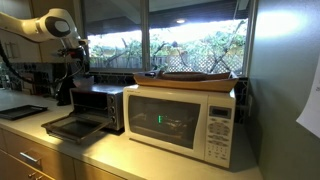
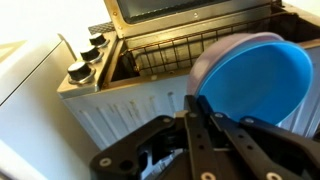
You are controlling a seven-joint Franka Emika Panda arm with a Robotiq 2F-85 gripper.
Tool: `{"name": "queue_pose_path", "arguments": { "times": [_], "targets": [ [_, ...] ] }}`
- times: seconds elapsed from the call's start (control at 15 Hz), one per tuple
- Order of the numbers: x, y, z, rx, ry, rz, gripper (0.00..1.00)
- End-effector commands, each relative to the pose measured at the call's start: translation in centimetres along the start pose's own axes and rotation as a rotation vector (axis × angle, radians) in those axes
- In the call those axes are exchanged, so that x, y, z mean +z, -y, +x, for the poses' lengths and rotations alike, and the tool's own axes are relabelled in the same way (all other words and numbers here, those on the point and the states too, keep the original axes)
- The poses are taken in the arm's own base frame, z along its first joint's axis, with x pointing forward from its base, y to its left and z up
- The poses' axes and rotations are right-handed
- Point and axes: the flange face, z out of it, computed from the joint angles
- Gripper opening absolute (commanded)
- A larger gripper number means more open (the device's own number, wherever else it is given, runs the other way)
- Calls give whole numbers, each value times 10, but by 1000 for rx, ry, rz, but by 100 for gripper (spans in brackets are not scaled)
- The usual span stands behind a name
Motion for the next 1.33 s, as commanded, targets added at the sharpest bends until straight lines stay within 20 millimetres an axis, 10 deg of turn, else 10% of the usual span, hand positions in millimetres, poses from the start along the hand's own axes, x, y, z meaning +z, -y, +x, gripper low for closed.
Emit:
{"name": "queue_pose_path", "arguments": {
  "times": [0.0,0.4,0.87,0.93,1.27],
  "targets": [
    [-5,11,12,-38,-11,-132,1],
    [5,31,29,-89,-60,-270,1],
    [47,-1,52,157,2,-86,1],
    [50,-6,55,187,3,-72,30],
    [59,-20,58,256,25,-24,60]
  ]
}}
